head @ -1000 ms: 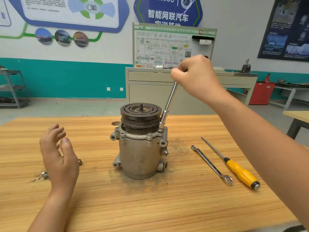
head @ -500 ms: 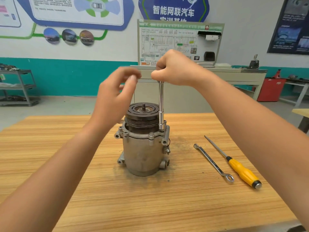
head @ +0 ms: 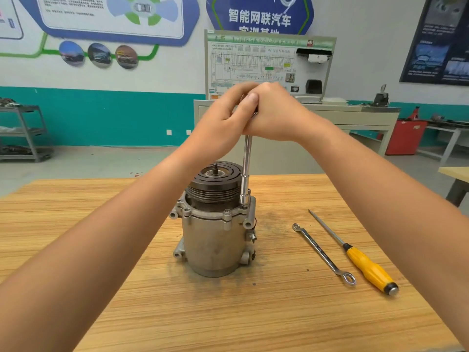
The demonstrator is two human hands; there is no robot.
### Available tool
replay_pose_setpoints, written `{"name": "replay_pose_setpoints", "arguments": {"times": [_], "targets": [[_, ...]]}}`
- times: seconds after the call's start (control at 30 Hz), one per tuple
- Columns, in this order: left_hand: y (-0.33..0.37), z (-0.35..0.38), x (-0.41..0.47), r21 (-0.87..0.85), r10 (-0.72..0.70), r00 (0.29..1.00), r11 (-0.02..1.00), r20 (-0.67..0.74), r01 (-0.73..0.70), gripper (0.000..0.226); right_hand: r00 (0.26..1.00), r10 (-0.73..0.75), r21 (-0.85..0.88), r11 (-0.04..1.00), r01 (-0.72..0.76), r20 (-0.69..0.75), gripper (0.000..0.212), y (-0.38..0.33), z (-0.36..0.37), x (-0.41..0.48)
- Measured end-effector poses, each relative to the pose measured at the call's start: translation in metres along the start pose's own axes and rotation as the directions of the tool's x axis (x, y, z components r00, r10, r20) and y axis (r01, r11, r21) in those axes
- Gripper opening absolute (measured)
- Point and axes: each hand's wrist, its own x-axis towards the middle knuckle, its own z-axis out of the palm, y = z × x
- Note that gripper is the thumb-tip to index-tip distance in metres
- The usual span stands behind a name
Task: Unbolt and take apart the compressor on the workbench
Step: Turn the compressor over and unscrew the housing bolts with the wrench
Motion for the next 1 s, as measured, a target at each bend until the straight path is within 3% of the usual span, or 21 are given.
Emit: {"name": "replay_pose_setpoints", "arguments": {"times": [0.1, 0.17, 0.27, 0.33, 0.4, 0.47, 0.53, 0.63, 0.77, 0.87, 1.0], "targets": [[-0.003, 0.006, -0.007, -0.162, -0.176, 0.984, 0.971, 0.021, 0.177, 0.021, 1.0, -0.011, 0.001, 1.0, 0.011, -0.015, 0.028, 0.001, 0.001, -0.003], [-0.006, 0.003, -0.012, -0.255, -0.295, 0.949, 0.914, 0.111, 0.315, 0.031, 0.997, -0.029, -0.063, 0.998, 0.024, -0.076, 0.034, 0.006, 0.003, -0.004], [-0.009, -0.009, -0.016, -0.302, -0.351, 0.897, 0.854, 0.268, 0.425, 0.032, 0.99, -0.045, -0.13, 0.991, 0.028, -0.13, 0.029, 0.01, 0.005, -0.008], [-0.009, -0.014, -0.018, -0.276, -0.335, 0.882, 0.859, 0.333, 0.431, 0.026, 0.984, -0.072, -0.151, 0.987, 0.047, -0.165, 0.022, 0.011, 0.005, -0.009], [-0.006, -0.012, -0.02, -0.118, -0.325, 0.874, 0.914, 0.361, 0.389, 0.024, 0.976, -0.098, -0.155, 0.986, 0.068, -0.192, 0.019, 0.011, 0.006, -0.009], [-0.005, -0.005, -0.022, 0.042, -0.335, 0.878, 0.939, 0.343, 0.342, 0.019, 0.974, -0.107, -0.161, 0.984, 0.075, -0.2, 0.018, 0.01, 0.008, -0.008], [-0.005, 0.001, -0.023, 0.058, -0.354, 0.886, 0.934, 0.3, 0.354, 0.016, 0.972, -0.102, -0.137, 0.988, 0.074, -0.214, 0.016, 0.011, 0.01, -0.006], [-0.009, 0.005, -0.023, 0.035, -0.378, 0.889, 0.923, 0.259, 0.382, 0.014, 0.957, 0.03, 0.059, 0.998, -0.013, -0.288, 0.014, 0.013, 0.018, -0.008], [-0.013, 0.009, -0.022, 0.109, -0.36, 0.904, 0.933, 0.232, 0.343, 0.004, 0.897, 0.244, 0.291, 0.947, -0.138, -0.368, 0.046, 0.009, 0.031, -0.02], [-0.013, 0.009, -0.022, 0.136, -0.358, 0.908, 0.932, 0.216, 0.335, 0.007, 0.898, 0.275, 0.171, 0.958, -0.228, -0.342, 0.054, 0.01, 0.034, -0.025], [-0.013, 0.013, -0.024, 0.209, -0.36, 0.921, 0.922, 0.147, 0.327, 0.004, 0.911, 0.289, -0.068, 0.944, -0.322, -0.295, 0.049, 0.007, 0.024, -0.024]]}}
